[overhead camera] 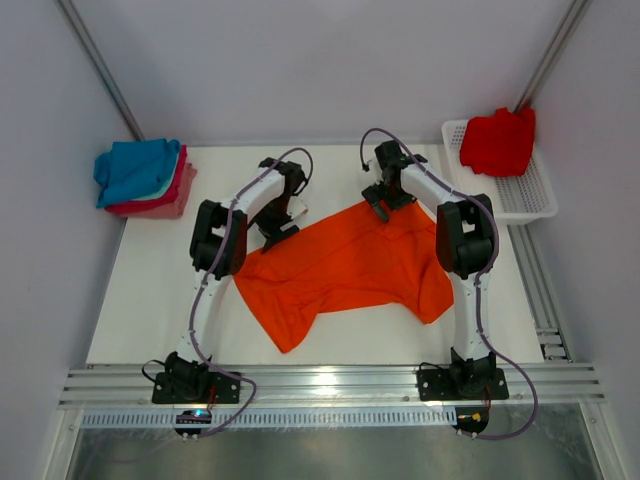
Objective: Fold and stack the t-shirts
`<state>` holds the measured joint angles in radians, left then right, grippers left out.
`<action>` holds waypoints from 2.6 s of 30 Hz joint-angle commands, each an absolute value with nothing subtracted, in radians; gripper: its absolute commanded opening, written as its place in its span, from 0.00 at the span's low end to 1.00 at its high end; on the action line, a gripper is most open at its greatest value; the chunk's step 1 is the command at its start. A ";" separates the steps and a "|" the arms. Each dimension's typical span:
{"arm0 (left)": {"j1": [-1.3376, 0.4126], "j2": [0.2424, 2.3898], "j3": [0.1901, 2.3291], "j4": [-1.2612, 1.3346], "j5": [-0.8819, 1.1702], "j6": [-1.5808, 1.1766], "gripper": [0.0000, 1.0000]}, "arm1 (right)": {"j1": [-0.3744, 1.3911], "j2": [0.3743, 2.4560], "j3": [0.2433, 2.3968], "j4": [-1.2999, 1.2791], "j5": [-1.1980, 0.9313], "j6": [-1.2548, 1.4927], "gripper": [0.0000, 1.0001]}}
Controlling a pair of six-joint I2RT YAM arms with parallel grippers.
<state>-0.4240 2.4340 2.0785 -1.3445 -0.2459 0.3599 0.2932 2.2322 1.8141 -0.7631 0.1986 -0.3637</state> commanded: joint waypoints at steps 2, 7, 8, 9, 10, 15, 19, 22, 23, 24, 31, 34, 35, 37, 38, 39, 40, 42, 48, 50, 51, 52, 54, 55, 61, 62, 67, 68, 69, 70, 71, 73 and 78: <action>-0.420 2.421 2.040 -1.276 -0.325 0.399 0.85 | 0.296 2.203 1.828 -0.753 0.213 -0.356 0.99; -0.422 2.415 2.045 -1.267 -0.330 0.391 0.85 | 0.295 2.195 1.835 -0.749 0.218 -0.359 0.99; -0.422 2.408 2.043 -1.261 -0.330 0.384 0.86 | 0.296 2.194 1.838 -0.749 0.219 -0.359 0.99; -0.422 2.404 2.040 -1.243 -0.330 0.383 0.86 | 0.295 2.194 1.841 -0.744 0.222 -0.362 0.99; -0.422 2.396 2.034 -1.233 -0.333 0.382 0.86 | 0.296 2.194 1.841 -0.742 0.225 -0.362 0.99; -0.422 2.388 2.026 -1.149 -0.345 0.390 0.86 | 0.296 2.192 1.847 -0.733 0.236 -0.364 0.99; -0.422 2.388 2.036 -1.080 -0.374 0.411 0.87 | 0.296 2.189 1.850 -0.730 0.245 -0.371 0.99; -0.422 2.410 2.060 -1.033 -0.416 0.439 0.88 | 0.295 2.183 1.850 -0.730 0.253 -0.373 1.00; -0.422 2.419 2.071 -1.022 -0.438 0.446 0.88 | 0.296 2.178 1.850 -0.730 0.256 -0.371 0.99; -0.422 2.437 2.097 -1.011 -0.449 0.452 0.89 | 0.296 2.177 1.850 -0.729 0.258 -0.371 0.99; -0.422 2.506 2.198 -0.876 -0.520 0.492 0.94 | 0.296 2.166 1.847 -0.735 0.268 -0.357 0.99; -0.422 2.522 2.224 -0.804 -0.514 0.505 0.96 | 0.295 2.158 1.835 -0.729 0.275 -0.356 1.00; -0.422 2.529 2.236 -0.784 -0.505 0.502 0.97 | 0.295 2.160 1.832 -0.726 0.276 -0.353 1.00; -0.425 2.548 2.273 -0.784 -0.494 0.497 0.98 | 0.296 2.166 1.832 -0.727 0.279 -0.350 0.99; -0.426 2.571 2.313 -0.785 -0.495 0.494 0.98 | 0.296 2.167 1.832 -0.727 0.281 -0.348 0.99; -0.434 2.580 2.327 -0.782 -0.499 0.497 0.98 | 0.296 2.169 1.832 -0.727 0.281 -0.342 0.99; -0.437 2.589 2.336 -0.776 -0.508 0.503 0.99 | 0.296 2.168 1.829 -0.729 0.281 -0.338 0.99; -0.449 2.600 2.344 -0.729 -0.518 0.524 0.99 | 0.296 2.166 1.827 -0.730 0.276 -0.328 0.99; -0.454 2.603 2.423 -0.678 -0.517 0.488 0.99 | 0.298 2.166 1.818 -0.733 0.267 -0.318 1.00; -0.454 2.580 2.431 -0.701 -0.515 0.442 0.99 | 0.298 2.166 1.821 -0.730 0.271 -0.319 0.99; -0.454 2.544 2.428 -0.707 -0.517 0.428 0.99 | 0.298 2.164 1.822 -0.729 0.273 -0.321 0.99; -0.453 2.522 2.424 -0.718 -0.515 0.396 0.99 | 0.298 2.163 1.825 -0.727 0.276 -0.319 0.99; -0.439 2.478 2.422 -0.756 -0.494 0.356 0.99 | 0.298 2.166 1.828 -0.723 0.281 -0.321 0.99; -0.433 2.429 2.425 -0.773 -0.483 0.333 0.99 | 0.298 2.166 1.832 -0.723 0.284 -0.319 0.99; -0.384 2.254 2.366 -0.902 -0.356 0.232 0.99 | 0.298 2.140 1.874 -0.727 0.302 -0.324 0.99; -0.374 2.218 2.334 -0.923 -0.321 0.213 0.99 | 0.298 2.132 1.879 -0.706 0.305 -0.333 1.00; -0.279 2.177 2.192 -0.988 -0.175 0.132 0.99 | 0.296 2.166 1.972 -0.675 0.348 -0.367 1.00; -0.266 2.181 2.183 -0.997 -0.169 0.132 0.99 | 0.296 2.192 1.982 -0.670 0.368 -0.368 0.99; -0.261 2.192 2.171 -1.002 -0.164 0.130 0.99 | 0.296 2.201 1.986 -0.664 0.374 -0.368 0.99; -0.258 2.195 2.163 -1.005 -0.147 0.132 0.99 | 0.296 2.207 1.985 -0.655 0.380 -0.364 0.99; -0.255 2.200 2.160 -1.011 -0.124 0.130 0.99 | 0.295 2.223 1.983 -0.644 0.385 -0.364 0.99; -0.244 2.218 2.167 -1.032 -0.020 0.129 0.99 | 0.296 2.240 1.979 -0.646 0.383 -0.362 0.99; -0.227 2.275 2.195 -1.195 0.224 0.146 0.99 | 0.296 2.289 1.944 -0.646 0.377 -0.348 0.99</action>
<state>-0.2268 2.2730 2.1796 -1.0695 0.0250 0.1539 0.2932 2.2532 1.9556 -0.6582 0.3603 -0.3603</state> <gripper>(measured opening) 0.991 0.994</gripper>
